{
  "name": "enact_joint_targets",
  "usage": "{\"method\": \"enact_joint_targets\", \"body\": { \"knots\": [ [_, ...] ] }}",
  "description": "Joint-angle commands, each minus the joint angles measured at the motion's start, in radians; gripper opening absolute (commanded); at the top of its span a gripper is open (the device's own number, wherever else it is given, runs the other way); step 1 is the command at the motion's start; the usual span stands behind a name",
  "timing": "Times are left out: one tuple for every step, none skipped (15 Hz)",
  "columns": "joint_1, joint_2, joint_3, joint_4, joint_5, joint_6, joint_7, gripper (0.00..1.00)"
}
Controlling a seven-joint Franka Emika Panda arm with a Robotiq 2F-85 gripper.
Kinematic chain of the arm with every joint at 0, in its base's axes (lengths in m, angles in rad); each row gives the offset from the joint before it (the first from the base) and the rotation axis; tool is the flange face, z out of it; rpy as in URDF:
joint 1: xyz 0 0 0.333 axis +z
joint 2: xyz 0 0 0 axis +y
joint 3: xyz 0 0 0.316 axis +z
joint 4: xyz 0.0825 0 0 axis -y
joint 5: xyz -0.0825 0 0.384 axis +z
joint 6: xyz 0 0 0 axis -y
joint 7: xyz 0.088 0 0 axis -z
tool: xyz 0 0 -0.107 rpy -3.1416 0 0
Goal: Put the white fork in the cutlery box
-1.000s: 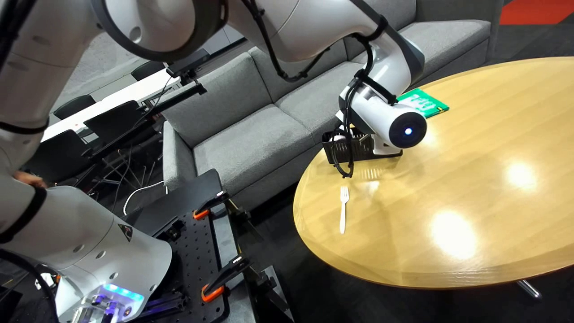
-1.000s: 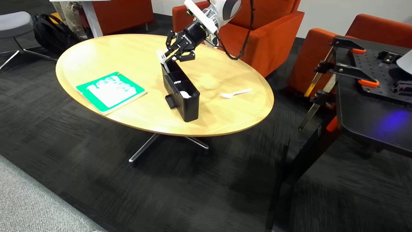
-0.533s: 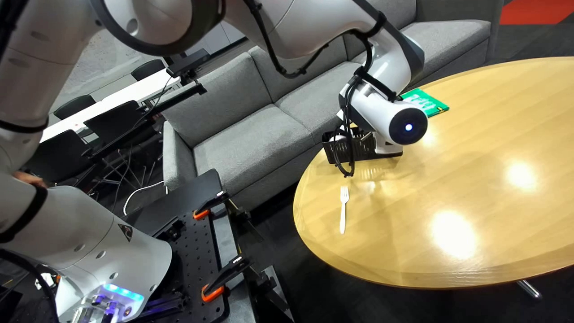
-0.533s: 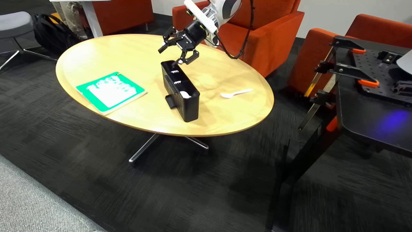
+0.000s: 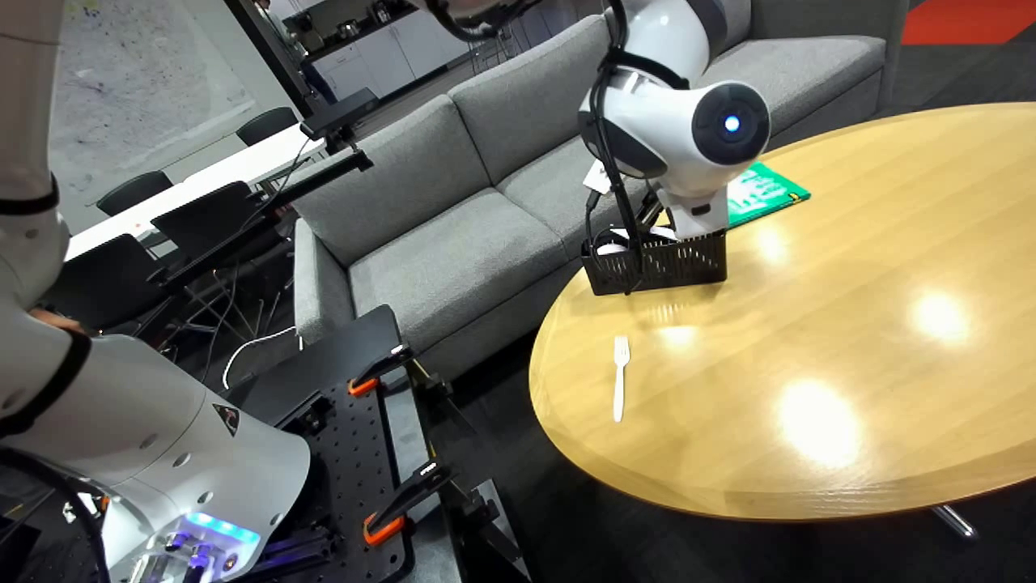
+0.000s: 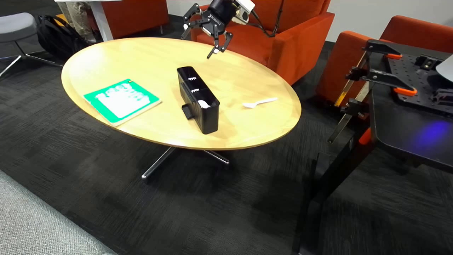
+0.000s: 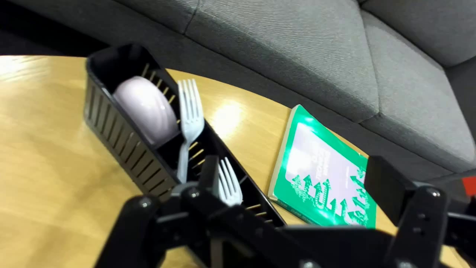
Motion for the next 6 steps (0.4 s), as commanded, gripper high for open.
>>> {"method": "enact_joint_targets", "body": {
  "knots": [
    [0.063, -0.213, -0.039, -0.225, -0.123, 0.073, -0.009, 1.0],
    [0.076, -0.25, -0.04, -0.263, -0.154, 0.102, -0.01, 1.0],
    [0.083, -0.283, -0.038, -0.295, -0.18, 0.129, -0.008, 1.0],
    [0.09, -0.314, -0.032, -0.326, -0.203, 0.162, -0.005, 1.0],
    [0.097, -0.343, -0.026, -0.356, -0.225, 0.192, -0.003, 1.0],
    [0.102, -0.366, -0.017, -0.381, -0.236, 0.226, -0.008, 1.0]
  ]
}}
